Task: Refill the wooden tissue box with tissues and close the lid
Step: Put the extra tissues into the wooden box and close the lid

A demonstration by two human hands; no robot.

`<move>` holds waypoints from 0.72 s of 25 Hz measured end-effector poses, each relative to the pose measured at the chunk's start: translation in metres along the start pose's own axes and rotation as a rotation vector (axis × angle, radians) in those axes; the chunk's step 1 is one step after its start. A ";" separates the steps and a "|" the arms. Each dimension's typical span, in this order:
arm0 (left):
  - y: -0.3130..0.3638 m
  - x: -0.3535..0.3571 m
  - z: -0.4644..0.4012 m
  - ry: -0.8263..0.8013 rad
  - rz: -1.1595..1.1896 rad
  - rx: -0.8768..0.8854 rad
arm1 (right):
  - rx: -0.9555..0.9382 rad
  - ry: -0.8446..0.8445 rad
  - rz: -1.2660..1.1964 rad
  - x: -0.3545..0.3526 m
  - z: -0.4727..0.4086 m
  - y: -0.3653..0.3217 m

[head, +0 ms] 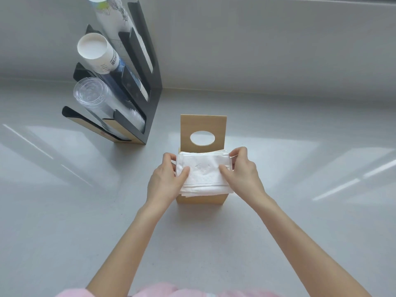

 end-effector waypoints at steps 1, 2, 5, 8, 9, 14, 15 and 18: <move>0.000 0.001 -0.003 0.004 -0.059 0.019 | -0.024 0.008 0.072 0.002 -0.002 -0.001; -0.002 0.002 -0.007 0.002 -0.094 0.034 | -0.053 0.015 0.140 0.004 -0.003 -0.002; -0.002 0.004 -0.011 0.014 -0.178 0.089 | -0.110 0.033 0.318 0.009 -0.003 -0.006; 0.004 0.005 -0.008 0.064 -0.401 0.174 | -0.140 0.053 0.523 0.009 -0.006 -0.010; 0.006 0.006 -0.007 0.074 -0.464 0.194 | -0.155 0.055 0.586 0.009 -0.007 -0.012; 0.006 0.013 -0.008 0.012 -0.703 0.233 | -0.155 0.034 0.753 0.014 -0.011 -0.013; 0.005 0.015 -0.009 -0.004 -0.744 0.238 | -0.153 0.018 0.771 0.017 -0.013 -0.011; 0.005 0.021 -0.015 -0.058 -0.862 0.242 | -0.163 -0.039 0.836 0.028 -0.021 -0.003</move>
Point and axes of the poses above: each hand's wrist, its own z-axis away from the middle knuckle, its own x-axis out of the palm, y = z × x, the point moved 2 cm from there along -z, towards the middle knuckle, and after that the axes turned 8 degrees about -y, right-handed, at the moved point
